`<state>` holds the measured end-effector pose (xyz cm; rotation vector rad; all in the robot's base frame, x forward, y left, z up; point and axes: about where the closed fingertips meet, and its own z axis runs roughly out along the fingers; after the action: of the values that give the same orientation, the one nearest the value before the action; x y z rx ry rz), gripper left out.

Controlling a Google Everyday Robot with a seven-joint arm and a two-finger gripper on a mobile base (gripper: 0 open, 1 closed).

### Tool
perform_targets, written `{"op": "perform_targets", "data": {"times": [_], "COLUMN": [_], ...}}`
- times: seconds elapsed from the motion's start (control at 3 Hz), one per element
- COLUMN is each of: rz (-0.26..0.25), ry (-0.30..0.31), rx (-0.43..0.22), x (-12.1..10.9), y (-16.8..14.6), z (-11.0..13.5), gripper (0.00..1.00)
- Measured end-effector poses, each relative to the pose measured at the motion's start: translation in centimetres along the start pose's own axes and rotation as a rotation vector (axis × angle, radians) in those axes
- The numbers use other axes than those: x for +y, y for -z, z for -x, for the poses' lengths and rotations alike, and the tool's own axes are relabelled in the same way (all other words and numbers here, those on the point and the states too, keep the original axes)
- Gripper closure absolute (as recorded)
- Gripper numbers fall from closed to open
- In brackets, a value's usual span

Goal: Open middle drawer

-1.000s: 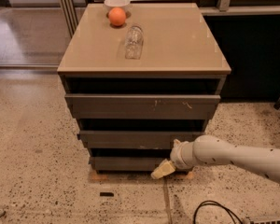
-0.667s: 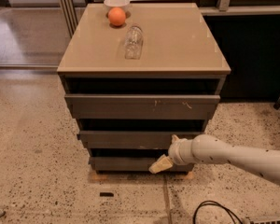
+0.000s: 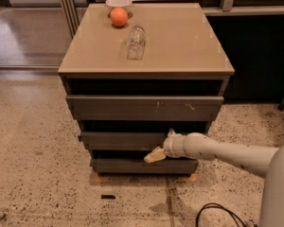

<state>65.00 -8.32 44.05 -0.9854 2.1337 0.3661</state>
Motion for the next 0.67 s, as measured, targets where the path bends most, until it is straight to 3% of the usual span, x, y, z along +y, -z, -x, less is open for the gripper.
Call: {"op": "perform_targets", "data": {"times": [0.33, 0.67], "rz": [0.0, -0.037], "ry": [0.0, 0.014], "rx": [0.0, -0.033], "x": [0.0, -0.3], "y": [0.0, 0.0], "z": [0.0, 1.5], "gripper": [0.0, 0.0]}}
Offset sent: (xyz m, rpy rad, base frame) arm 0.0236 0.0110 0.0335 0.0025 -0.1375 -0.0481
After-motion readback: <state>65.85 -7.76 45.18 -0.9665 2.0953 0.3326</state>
